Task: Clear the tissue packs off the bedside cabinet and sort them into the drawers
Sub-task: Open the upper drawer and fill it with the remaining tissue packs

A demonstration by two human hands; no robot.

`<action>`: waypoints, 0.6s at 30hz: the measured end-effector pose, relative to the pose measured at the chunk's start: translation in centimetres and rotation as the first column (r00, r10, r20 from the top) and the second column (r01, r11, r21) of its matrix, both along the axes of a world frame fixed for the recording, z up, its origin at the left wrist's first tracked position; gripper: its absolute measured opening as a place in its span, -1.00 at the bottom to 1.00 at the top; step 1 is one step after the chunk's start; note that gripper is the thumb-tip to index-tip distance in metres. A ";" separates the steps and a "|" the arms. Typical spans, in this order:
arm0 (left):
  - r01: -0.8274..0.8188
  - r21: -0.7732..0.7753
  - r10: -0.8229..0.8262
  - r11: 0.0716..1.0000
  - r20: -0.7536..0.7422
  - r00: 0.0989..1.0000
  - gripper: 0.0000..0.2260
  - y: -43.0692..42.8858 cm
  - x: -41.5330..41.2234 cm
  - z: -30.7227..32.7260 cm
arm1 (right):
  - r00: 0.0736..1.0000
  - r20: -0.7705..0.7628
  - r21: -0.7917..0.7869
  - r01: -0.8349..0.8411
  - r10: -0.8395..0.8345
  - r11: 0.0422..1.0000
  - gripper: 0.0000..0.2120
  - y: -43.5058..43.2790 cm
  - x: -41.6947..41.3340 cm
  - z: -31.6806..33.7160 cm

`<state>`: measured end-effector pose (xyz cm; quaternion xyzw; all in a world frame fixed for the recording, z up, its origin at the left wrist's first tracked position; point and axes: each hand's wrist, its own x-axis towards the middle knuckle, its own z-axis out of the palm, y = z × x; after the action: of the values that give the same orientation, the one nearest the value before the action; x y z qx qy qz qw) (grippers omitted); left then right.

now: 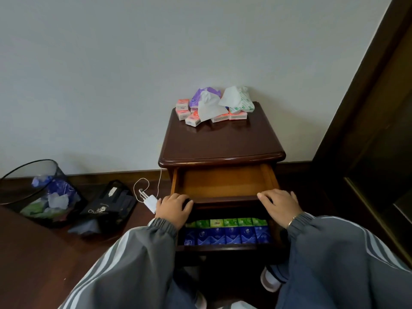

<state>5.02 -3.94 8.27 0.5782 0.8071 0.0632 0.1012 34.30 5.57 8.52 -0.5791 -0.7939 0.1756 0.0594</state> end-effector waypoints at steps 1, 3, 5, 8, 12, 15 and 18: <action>0.009 0.005 -0.009 1.000 0.014 1.000 -0.63 -0.2 -0.1 0.3 | 1.000 -0.015 -0.017 0.003 -0.003 1.000 -0.48 -0.1 0.2 0.5; 0.005 -0.015 -0.004 1.000 0.090 0.996 -0.61 -0.9 -0.4 0.7 | 0.998 -0.060 -0.102 0.025 -0.031 0.994 -0.37 -0.3 0.8 1.3; -0.022 -0.061 0.030 0.998 0.136 0.990 -0.54 -1.7 -0.5 0.8 | 0.992 -0.106 -0.210 0.038 -0.061 0.977 -0.31 -0.4 1.3 1.9; -0.060 -0.133 0.081 0.989 0.156 0.984 -0.43 -2.3 -0.7 0.7 | 0.991 -0.125 -0.311 0.001 -0.042 0.951 -0.23 -0.6 1.8 2.2; -0.074 -0.186 0.107 0.980 0.170 0.980 -0.43 -2.6 -1.1 0.4 | 0.994 -0.106 -0.368 -0.058 0.020 0.928 -0.19 -0.6 2.2 1.9; -0.073 -0.236 0.133 0.969 0.251 0.959 -0.43 -2.0 -1.6 0.5 | 0.992 -0.117 -0.411 -0.086 0.041 0.907 -0.21 0.1 2.1 2.4; -0.048 -0.178 0.110 0.983 0.360 0.926 -0.48 -0.9 -2.5 1.6 | 0.969 -0.246 -0.293 -0.077 0.002 0.953 -0.38 2.0 1.6 4.2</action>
<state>2.50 -4.85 9.88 0.5125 0.7990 0.1072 0.2958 35.94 7.61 12.74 -0.5392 -0.7562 0.3651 0.0639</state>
